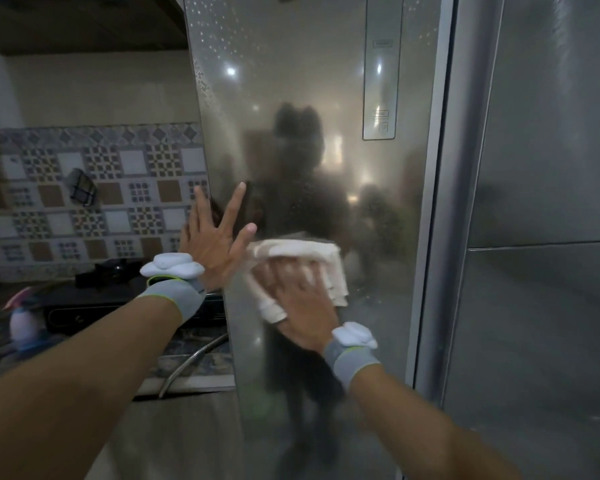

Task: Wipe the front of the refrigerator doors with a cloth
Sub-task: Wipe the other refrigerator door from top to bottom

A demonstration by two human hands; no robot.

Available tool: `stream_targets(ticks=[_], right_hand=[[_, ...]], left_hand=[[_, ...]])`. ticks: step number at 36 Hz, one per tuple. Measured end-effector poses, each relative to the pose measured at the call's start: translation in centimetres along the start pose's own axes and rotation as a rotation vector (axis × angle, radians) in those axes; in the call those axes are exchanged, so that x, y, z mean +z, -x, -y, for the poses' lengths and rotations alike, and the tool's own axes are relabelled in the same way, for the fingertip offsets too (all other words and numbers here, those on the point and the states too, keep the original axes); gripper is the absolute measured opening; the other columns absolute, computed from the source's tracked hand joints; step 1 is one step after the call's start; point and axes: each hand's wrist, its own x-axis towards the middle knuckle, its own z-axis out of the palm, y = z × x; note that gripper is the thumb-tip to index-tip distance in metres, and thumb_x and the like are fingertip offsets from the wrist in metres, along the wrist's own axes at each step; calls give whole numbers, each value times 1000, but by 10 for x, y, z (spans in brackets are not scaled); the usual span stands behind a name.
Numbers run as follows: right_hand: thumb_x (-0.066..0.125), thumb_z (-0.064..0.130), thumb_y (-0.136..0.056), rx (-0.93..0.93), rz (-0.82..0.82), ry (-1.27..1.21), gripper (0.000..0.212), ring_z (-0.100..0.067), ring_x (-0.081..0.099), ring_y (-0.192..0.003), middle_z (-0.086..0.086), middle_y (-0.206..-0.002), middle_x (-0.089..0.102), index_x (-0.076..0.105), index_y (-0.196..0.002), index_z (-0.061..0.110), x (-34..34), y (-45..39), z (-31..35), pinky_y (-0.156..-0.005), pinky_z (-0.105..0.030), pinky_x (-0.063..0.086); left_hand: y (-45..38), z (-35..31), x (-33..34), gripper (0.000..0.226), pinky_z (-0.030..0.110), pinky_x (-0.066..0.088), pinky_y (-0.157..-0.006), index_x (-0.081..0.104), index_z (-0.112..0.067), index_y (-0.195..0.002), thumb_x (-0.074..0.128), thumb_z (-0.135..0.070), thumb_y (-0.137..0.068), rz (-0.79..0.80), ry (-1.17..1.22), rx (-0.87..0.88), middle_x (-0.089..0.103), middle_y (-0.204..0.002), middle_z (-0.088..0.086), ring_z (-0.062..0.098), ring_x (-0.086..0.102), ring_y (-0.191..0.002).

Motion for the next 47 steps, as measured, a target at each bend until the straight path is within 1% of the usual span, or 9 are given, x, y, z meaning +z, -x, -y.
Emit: stream_targets(ticks=[4, 12, 17, 20, 24, 31, 38, 44, 47], right_hand=[[45, 54, -81, 332, -89, -49, 89, -33, -4, -148, -2, -162, -1, -8, -149, 36, -5, 45, -70, -113, -50, -18], [27, 49, -91, 727, -202, -313, 76, -31, -17, -146, -11, -161, -8, -16, -149, 27, 2, 75, -67, -115, -62, -6], [38, 44, -79, 304, 42, -324, 86, -36, 3, -145, -8, -160, 10, -9, -150, 30, 33, 55, 8, -112, -63, -3], [40, 35, -93, -38, 299, -310, 77, -27, -12, -148, 4, -161, -14, -13, -148, 38, 43, 40, 50, -113, -57, -15], [35, 39, -96, -116, 380, -370, 67, -22, -15, -147, 3, -162, -11, -6, -148, 43, 46, 31, 75, -113, -49, -17], [54, 48, -66, 15, 157, -80, 85, -21, 31, -138, 5, -150, 42, 29, -146, 33, 58, 73, 2, -112, -50, 9], [38, 41, -82, 475, -82, -141, 71, -34, 9, -143, -13, -156, 17, 19, -147, 18, 77, 137, -84, -114, -56, 0], [39, 40, -94, 774, -383, -381, 88, -28, -18, -146, -8, -159, -15, -38, -136, 36, 91, 135, -42, -116, -58, -6], [44, 40, -89, 693, -366, -357, 92, -36, -13, -146, -14, -160, -9, -30, -142, 32, 124, 122, 9, -113, -63, -8]], left_hand=[[14, -6, 9, 66, 56, 20, -114, -17, -61, -138, 8, -74, -79, 36, -28, -14, -14, -159, 18, 42, 9, -146], [41, -12, 22, 66, 57, 22, -112, -13, -60, -141, 10, -73, -80, 94, -51, -47, -13, -160, 15, 37, 6, -147], [52, -9, 21, 65, 57, 17, -114, -17, -63, -137, 8, -75, -77, 180, -65, -65, -15, -160, 12, 34, 4, -148], [51, -4, 19, 62, 56, 18, -114, -17, -62, -138, 12, -72, -84, 194, -100, -69, -14, -160, 13, 36, 7, -147], [56, 2, 23, 62, 55, 18, -113, -17, -61, -139, 13, -72, -86, 233, -119, -79, -14, -159, 15, 38, 6, -147], [83, 10, 53, 69, 53, 19, -115, -15, -61, -139, 8, -75, -75, 256, -74, -96, -16, -159, 14, 36, 8, -147], [115, 26, 87, 67, 53, 21, -115, -21, -62, -136, 6, -73, -76, 265, -82, -50, -20, -159, 11, 34, 7, -148], [137, 44, 111, 67, 53, 17, -116, -16, -59, -140, 9, -71, -79, 239, -32, -2, -20, -160, 6, 30, 3, -149], [151, 58, 125, 66, 54, 17, -116, -16, -60, -140, 7, -72, -79, 211, -14, 26, -19, -160, 2, 29, 3, -149]])
